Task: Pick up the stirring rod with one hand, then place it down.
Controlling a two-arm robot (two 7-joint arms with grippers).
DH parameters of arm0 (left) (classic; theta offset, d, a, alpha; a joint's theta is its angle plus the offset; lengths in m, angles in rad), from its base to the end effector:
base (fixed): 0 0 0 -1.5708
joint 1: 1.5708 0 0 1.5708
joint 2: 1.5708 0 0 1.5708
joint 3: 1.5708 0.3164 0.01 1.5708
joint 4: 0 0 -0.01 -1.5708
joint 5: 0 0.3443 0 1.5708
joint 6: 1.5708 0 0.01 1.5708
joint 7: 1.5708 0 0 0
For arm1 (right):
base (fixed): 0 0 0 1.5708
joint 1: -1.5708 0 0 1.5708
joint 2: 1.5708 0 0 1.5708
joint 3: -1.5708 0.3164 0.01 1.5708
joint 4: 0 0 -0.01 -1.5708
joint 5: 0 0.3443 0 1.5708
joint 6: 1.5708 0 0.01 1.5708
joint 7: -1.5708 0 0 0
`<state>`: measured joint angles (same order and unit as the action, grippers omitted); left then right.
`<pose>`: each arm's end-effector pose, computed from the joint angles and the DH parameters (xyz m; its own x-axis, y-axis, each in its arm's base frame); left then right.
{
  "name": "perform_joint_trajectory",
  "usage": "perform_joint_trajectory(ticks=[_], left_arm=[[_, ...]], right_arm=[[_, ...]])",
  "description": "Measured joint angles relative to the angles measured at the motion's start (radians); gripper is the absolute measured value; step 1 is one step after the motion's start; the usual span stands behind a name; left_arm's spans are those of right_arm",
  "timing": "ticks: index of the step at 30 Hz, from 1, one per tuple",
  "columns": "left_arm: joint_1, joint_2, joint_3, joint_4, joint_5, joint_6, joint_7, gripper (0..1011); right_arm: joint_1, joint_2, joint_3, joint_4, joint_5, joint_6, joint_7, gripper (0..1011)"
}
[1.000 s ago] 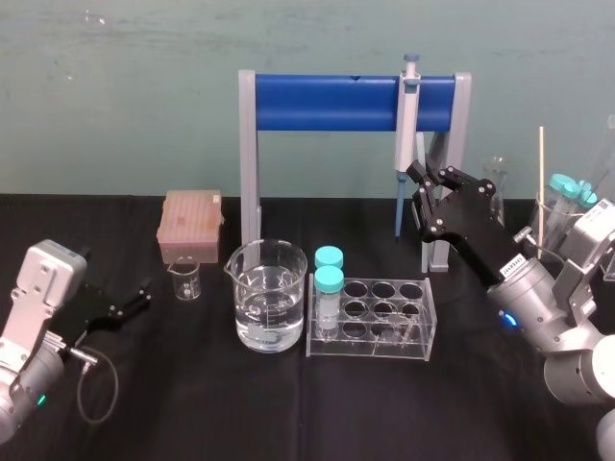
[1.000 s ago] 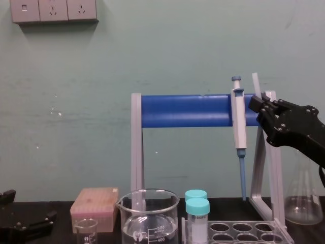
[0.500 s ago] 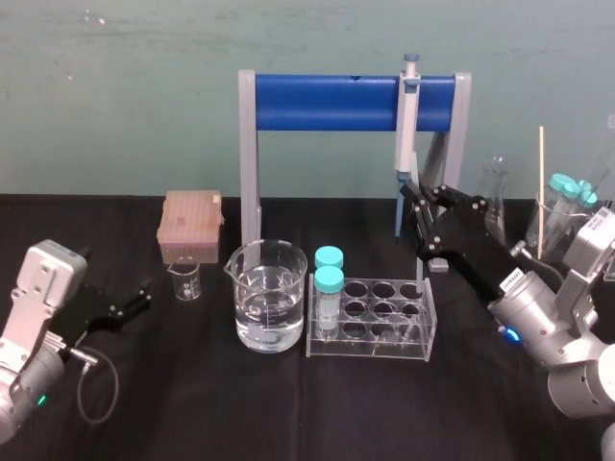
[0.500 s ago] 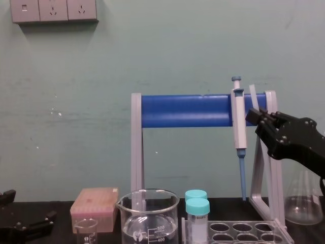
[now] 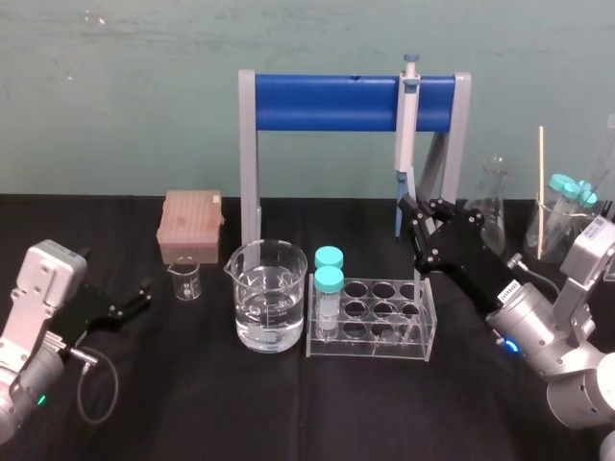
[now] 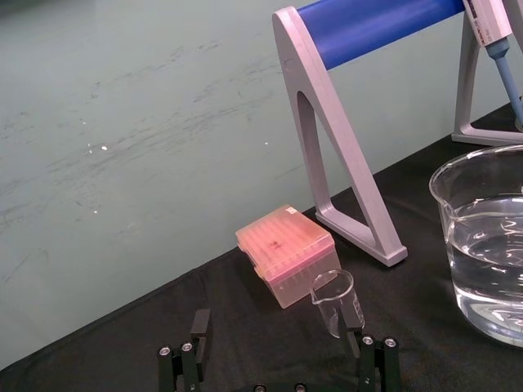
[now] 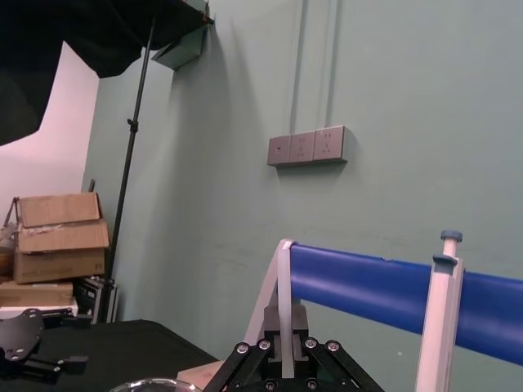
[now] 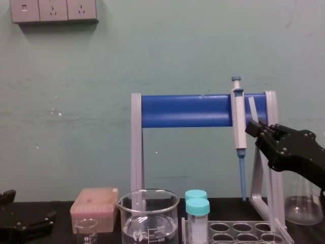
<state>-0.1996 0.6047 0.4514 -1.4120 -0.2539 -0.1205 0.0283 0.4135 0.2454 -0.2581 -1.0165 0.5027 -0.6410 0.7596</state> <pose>0.3960 0.0883 -0.3303 0.2922 0.8803 0.3738 -0.9553 0.2873 0.0702 0.4771 -0.0496 -0.3466 0.6583 -0.7325 0.1732 0.6192 0.6578 0.4287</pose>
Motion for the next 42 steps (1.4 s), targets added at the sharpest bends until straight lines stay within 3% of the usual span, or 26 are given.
perform_joint_trajectory(ticks=[18, 42], left_arm=[[0.0, 0.0, 0.0, 0.0, 0.0, 0.0, 0.0, 1000], [0.0, 0.0, 0.0, 0.0, 0.0, 0.0, 0.0, 1000]], right_arm=[[0.04, -0.023, -0.011, 0.109, 0.024, -0.008, 0.059, 69], [0.054, -0.022, -0.031, 0.163, -0.002, 0.062, 0.041, 69]])
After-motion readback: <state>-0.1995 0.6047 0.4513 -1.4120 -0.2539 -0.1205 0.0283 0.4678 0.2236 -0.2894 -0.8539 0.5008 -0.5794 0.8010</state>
